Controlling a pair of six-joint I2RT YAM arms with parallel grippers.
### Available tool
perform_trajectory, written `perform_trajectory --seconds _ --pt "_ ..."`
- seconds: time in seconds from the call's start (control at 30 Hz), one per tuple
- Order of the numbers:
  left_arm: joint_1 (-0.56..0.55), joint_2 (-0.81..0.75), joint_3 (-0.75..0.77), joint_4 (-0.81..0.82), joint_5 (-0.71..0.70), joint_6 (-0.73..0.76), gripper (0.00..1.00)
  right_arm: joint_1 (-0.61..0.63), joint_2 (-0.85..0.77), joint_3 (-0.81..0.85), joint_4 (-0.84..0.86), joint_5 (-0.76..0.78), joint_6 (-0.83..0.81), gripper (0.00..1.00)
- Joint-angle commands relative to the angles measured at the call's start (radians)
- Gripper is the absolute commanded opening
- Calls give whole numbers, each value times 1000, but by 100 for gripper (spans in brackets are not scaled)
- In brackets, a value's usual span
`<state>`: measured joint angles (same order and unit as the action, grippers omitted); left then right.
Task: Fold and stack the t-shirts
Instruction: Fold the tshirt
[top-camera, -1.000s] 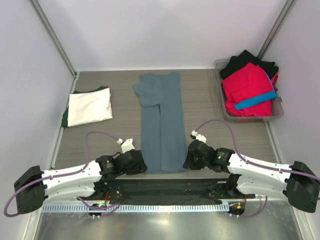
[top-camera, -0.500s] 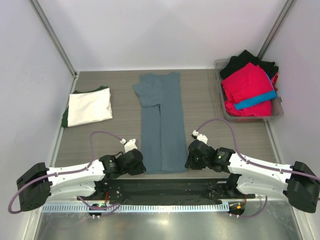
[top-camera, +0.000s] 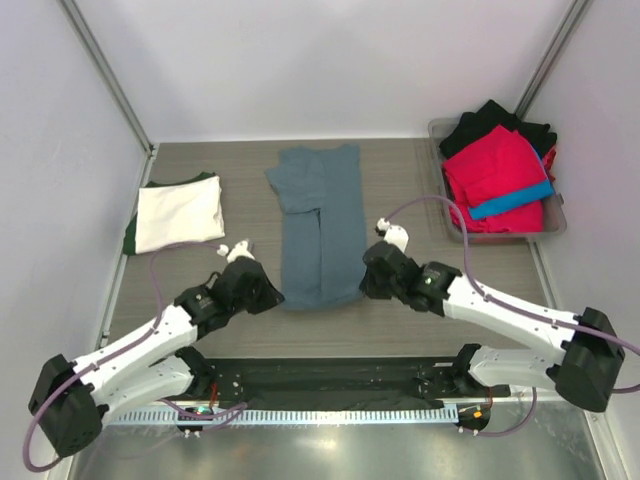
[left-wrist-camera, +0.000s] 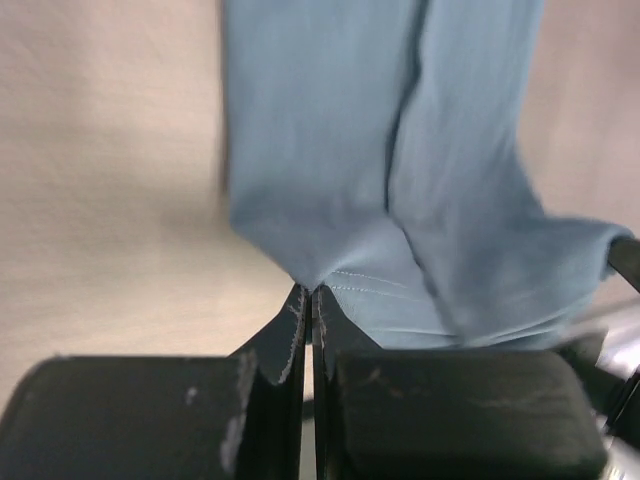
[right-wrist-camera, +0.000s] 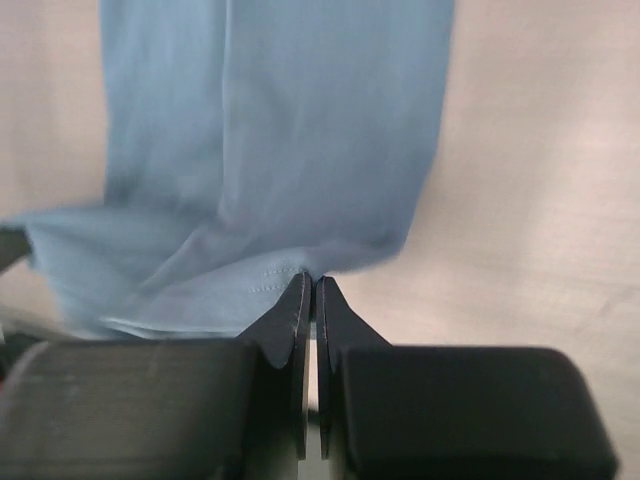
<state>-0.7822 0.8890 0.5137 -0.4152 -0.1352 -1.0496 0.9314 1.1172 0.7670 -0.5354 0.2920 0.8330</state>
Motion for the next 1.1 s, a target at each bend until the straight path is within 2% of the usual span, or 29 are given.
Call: perform_trajectory --seconds 0.0,0.13,0.33,0.47,0.6,0.9,0.93,0.97,1.0,1.03,1.07 --pt "119 71 106 50 68 88 0 -107 94 129 20 47 -124 1" --pt "210 282 254 38 40 180 0 -229 240 244 61 -29 -207 1" --pt "349 513 415 112 132 192 0 -362 424 429 92 -105 -261 1" --pt "385 616 497 128 132 192 0 -405 556 517 97 -134 -273 1" --pt "420 730 607 122 197 200 0 -439 650 604 98 -165 -282 1" --pt "462 950 860 61 212 230 1 -516 808 761 120 -214 -285 1" --pt "468 985 915 55 233 234 6 -526 852 781 127 -234 -282 6" --pt "474 1036 937 55 253 235 45 -537 871 804 132 -240 -279 16" --pt "486 1056 951 64 285 235 65 -549 889 845 130 -241 -281 32" --pt "489 1068 970 69 284 237 75 -552 897 854 133 -238 -282 50" --pt "492 1064 971 70 276 244 86 -556 889 856 140 -223 -293 55"
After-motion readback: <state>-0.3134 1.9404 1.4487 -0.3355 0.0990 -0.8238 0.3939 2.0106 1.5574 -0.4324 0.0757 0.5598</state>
